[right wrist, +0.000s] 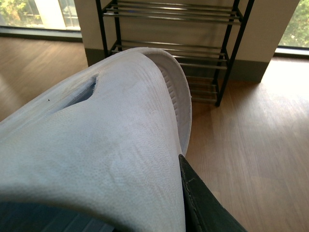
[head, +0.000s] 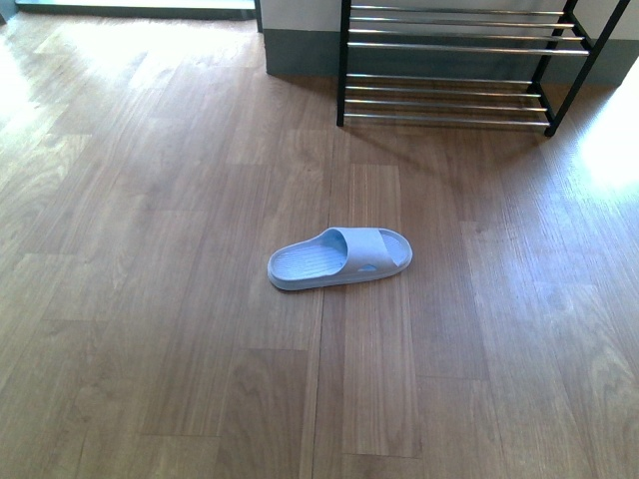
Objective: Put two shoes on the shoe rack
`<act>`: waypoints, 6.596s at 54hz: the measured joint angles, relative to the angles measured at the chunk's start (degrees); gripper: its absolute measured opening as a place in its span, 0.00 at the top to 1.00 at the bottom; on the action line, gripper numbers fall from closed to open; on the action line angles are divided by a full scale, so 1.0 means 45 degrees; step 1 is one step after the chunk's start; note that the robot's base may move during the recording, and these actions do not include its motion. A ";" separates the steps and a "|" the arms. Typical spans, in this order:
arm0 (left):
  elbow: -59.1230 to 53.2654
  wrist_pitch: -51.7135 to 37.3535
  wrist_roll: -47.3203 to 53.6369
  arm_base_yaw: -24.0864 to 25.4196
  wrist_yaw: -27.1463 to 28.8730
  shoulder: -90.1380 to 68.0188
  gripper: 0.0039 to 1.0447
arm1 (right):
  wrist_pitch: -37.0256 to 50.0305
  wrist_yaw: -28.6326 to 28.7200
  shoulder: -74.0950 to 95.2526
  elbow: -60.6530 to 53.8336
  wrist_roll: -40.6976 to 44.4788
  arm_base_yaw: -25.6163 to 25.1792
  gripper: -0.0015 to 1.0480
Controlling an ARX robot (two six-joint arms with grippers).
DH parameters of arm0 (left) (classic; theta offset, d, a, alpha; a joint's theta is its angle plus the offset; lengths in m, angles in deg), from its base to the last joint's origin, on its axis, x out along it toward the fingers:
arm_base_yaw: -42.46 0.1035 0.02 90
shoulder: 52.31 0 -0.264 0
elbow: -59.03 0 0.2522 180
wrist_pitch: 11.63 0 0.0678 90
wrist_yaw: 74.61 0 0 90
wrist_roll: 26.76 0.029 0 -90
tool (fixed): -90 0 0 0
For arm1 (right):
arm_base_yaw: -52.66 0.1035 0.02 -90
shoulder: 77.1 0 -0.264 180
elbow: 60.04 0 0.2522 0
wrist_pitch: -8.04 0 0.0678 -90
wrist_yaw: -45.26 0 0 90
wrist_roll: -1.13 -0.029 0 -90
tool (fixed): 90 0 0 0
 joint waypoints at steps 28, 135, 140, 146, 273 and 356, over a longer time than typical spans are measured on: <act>0.0000 0.0000 0.0000 0.0000 0.0019 0.0000 0.09 | -0.0087 0.0049 -0.0379 -0.0199 -0.0238 -0.0126 0.98; 0.7951 -0.7028 0.7125 -0.1273 -0.2011 -2.6068 0.09 | -0.0087 0.0044 -0.0423 -0.0204 -0.0248 -0.0146 0.98; 0.8942 -0.7004 0.8043 -0.1379 -0.2108 -2.7812 0.09 | -0.0087 0.0044 -0.0423 -0.0204 -0.0248 -0.0146 0.98; 1.0083 -0.6747 0.9102 -0.1569 -0.2506 -2.9721 0.09 | -0.0087 0.0044 -0.0423 -0.0204 -0.0248 -0.0146 0.98; 1.2730 -0.9326 0.3628 -0.3347 -0.0267 -3.0007 0.99 | -0.0087 0.0044 -0.0423 -0.0204 -0.0248 -0.0146 0.98; 0.4221 -0.6057 0.1690 -0.4279 0.5246 -1.4727 0.99 | -0.0087 0.0044 -0.0432 -0.0204 -0.0243 -0.0146 0.98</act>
